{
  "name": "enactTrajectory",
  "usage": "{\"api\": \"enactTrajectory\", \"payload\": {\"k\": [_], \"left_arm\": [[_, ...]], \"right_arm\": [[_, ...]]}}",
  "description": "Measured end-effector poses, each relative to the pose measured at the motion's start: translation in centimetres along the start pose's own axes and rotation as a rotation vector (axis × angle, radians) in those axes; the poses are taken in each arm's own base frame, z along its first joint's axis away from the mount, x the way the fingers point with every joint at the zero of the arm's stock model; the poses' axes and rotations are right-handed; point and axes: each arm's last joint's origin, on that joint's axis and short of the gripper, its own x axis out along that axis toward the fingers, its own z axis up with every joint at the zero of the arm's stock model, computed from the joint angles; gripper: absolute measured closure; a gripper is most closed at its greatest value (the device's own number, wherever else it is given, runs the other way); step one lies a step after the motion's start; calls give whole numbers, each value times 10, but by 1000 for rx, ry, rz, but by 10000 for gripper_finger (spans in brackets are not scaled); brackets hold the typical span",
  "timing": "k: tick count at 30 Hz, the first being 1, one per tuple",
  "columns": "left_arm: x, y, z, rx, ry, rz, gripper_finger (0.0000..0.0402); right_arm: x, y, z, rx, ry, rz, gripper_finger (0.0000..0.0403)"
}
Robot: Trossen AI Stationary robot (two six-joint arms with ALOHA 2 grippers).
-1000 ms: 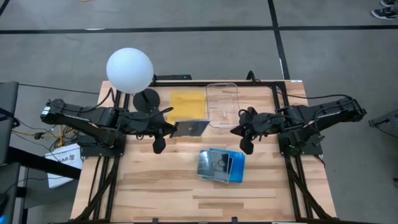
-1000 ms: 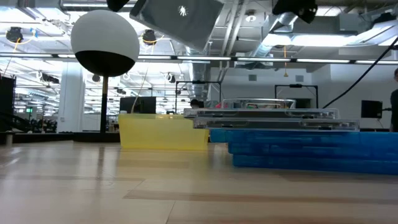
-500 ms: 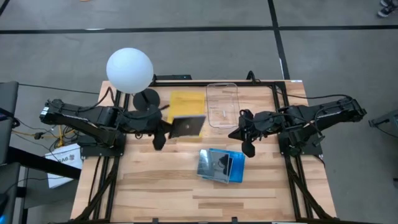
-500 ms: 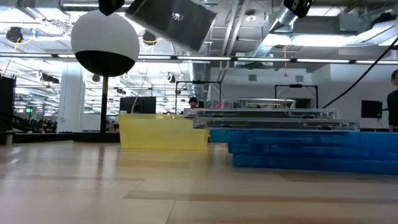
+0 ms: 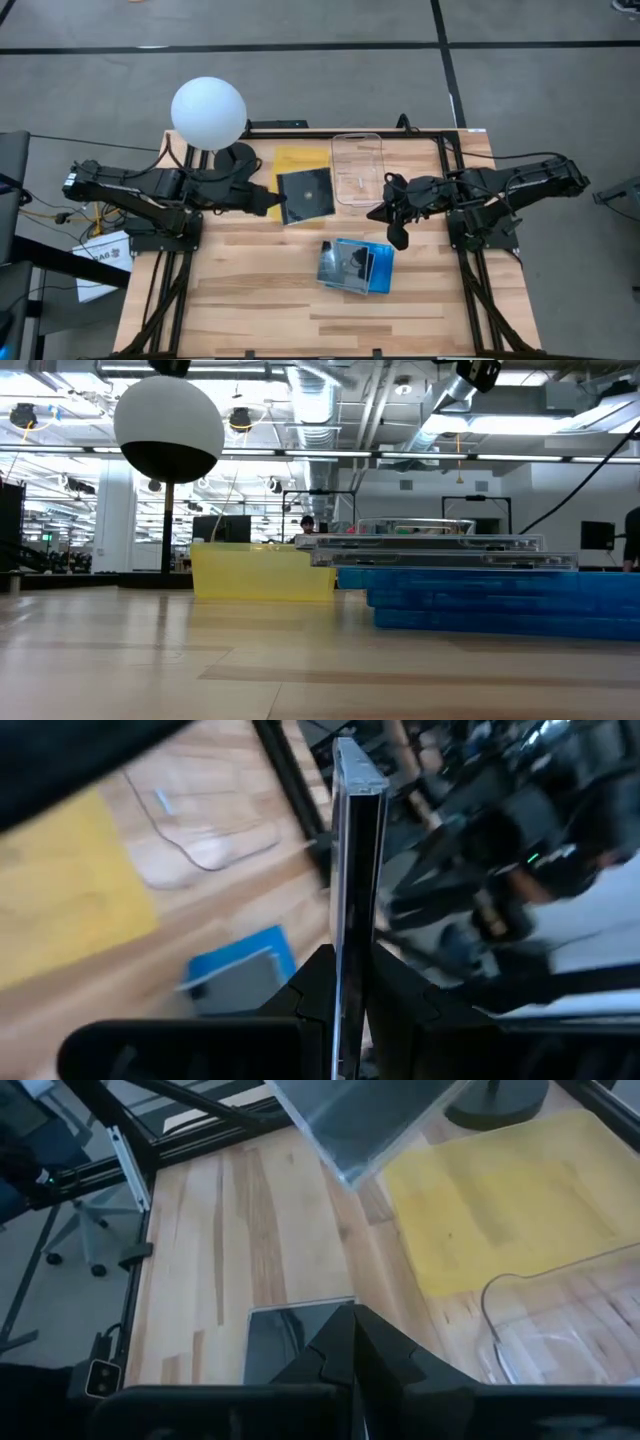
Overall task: Pick & place jewel cases by type
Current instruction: Put the black CD case into the transparent bin
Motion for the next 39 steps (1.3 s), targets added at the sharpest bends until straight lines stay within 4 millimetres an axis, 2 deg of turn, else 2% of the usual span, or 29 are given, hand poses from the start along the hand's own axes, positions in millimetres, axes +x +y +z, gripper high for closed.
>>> {"api": "enactTrajectory", "payload": {"k": [7, 14, 21, 28, 34, 39], "left_arm": [[-1, -10, 4, -185, -38, -107, 374], [-1, -11, 5, -158, -64, -109, 374], [2, -6, 3, 2, -52, -46, 374], [25, 9, 3, 263, 26, 68, 374], [50, 22, 16, 476, 40, 134, 374], [64, 32, 39, 607, 37, 197, 374]], "right_arm": [[0, 3, -1, -5, 11, 32, 403], [0, 3, -1, -13, 12, 31, 403], [0, 3, -1, -32, 11, 32, 403], [0, 2, -1, -58, 9, 28, 403], [0, 1, -2, -53, 19, 9, 403], [0, -1, -4, -16, 35, -24, 403]]}}
